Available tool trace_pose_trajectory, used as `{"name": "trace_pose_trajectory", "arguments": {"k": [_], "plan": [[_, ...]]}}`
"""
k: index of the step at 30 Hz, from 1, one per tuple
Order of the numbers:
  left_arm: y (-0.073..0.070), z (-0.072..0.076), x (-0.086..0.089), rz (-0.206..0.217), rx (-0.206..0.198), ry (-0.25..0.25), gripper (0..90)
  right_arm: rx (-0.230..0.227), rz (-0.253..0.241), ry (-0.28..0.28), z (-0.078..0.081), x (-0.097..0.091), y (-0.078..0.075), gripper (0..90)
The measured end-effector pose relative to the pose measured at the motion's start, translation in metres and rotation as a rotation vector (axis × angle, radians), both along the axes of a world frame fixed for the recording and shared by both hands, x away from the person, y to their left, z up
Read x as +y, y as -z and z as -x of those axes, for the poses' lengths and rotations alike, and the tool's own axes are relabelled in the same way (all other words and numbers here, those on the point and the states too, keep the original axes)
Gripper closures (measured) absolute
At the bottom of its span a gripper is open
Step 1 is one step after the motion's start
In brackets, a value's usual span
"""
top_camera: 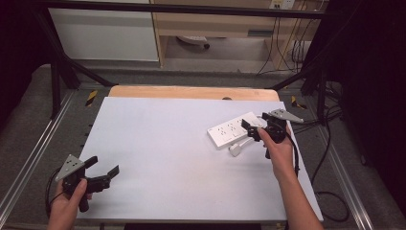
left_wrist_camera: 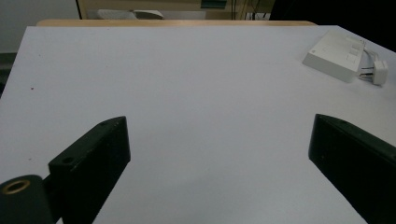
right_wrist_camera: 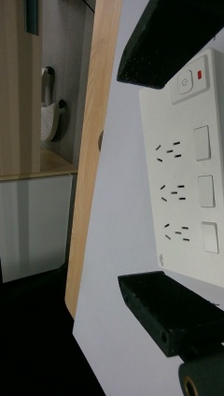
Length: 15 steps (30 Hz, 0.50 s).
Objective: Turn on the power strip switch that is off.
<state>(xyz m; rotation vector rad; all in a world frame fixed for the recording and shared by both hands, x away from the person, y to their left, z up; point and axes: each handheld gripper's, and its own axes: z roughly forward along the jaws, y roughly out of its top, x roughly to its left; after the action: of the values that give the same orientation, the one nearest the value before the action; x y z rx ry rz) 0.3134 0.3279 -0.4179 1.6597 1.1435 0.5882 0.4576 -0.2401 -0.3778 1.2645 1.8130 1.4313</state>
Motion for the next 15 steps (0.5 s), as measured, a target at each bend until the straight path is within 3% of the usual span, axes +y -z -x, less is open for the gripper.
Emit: {"name": "trace_pose_trajectory", "arguments": {"k": [15], "plan": [[0.0,0.0,0.001,-0.001,-0.002,-0.001,5.5,0.023,0.004,0.003,-0.011,0.012,0.013,7.4]]}}
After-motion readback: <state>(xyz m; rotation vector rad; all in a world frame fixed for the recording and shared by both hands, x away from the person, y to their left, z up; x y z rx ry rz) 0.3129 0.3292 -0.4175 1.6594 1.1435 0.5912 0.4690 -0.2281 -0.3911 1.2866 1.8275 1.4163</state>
